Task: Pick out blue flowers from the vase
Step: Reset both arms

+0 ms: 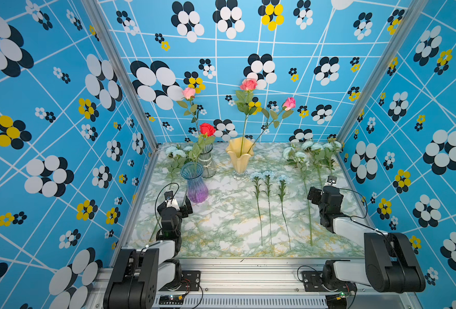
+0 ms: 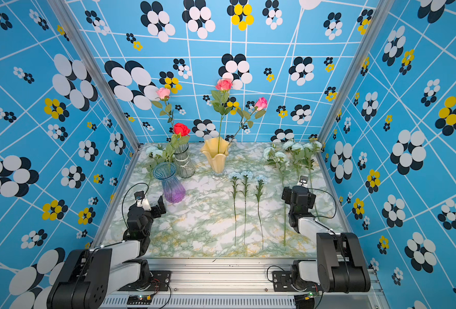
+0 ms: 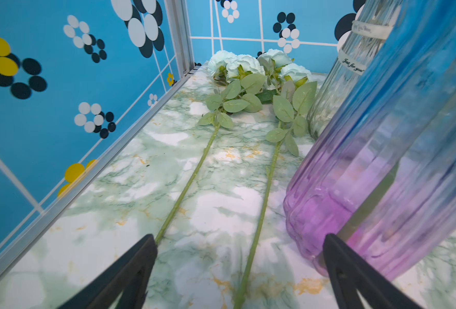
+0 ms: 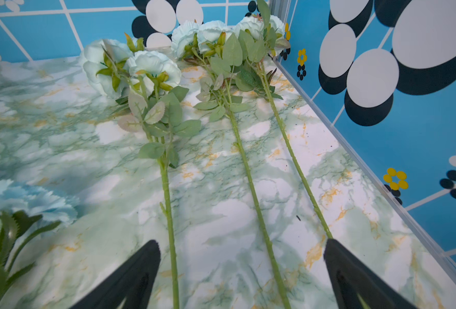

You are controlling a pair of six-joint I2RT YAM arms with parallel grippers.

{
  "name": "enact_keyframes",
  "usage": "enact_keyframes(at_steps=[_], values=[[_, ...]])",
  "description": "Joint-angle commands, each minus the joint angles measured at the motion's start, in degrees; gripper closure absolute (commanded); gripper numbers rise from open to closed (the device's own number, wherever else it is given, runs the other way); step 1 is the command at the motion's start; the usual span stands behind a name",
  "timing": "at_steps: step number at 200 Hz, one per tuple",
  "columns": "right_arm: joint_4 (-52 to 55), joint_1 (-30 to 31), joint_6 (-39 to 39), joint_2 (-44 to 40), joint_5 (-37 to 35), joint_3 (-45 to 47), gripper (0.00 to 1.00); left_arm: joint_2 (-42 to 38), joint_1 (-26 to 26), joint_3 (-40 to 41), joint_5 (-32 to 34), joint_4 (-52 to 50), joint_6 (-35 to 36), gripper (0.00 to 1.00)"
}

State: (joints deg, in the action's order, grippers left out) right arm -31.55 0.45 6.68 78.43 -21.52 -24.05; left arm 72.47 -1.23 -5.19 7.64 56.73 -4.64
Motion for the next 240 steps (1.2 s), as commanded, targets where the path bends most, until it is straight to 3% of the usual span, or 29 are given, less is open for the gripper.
enact_keyframes(at_steps=[1,25,67,96,212,240], values=[[-5.2,-0.4,0.4,3.6,2.7,-2.1,0.01,8.1,-0.7,-2.9,-6.8,14.4,0.3,0.0],[-5.8,-0.4,-0.9,3.9,5.8,-1.9,0.01,19.2,-1.3,-3.8,-8.4,23.4,0.0,0.0],[-21.3,-0.4,-2.1,7.3,8.3,4.9,0.01,19.3,-1.3,-3.9,-9.6,23.3,0.5,0.0],[-13.6,-0.1,-4.1,7.6,11.9,0.8,0.01,19.4,-1.3,-4.1,-9.9,23.3,0.6,0.0],[-13.1,-0.1,-4.7,7.9,13.3,0.2,0.01,18.9,-1.3,-4.8,-10.6,21.4,0.9,0.0],[-13.0,-0.1,-4.7,7.9,13.3,0.2,0.01,18.0,-1.2,-6.5,-15.1,17.5,2.6,0.0]])
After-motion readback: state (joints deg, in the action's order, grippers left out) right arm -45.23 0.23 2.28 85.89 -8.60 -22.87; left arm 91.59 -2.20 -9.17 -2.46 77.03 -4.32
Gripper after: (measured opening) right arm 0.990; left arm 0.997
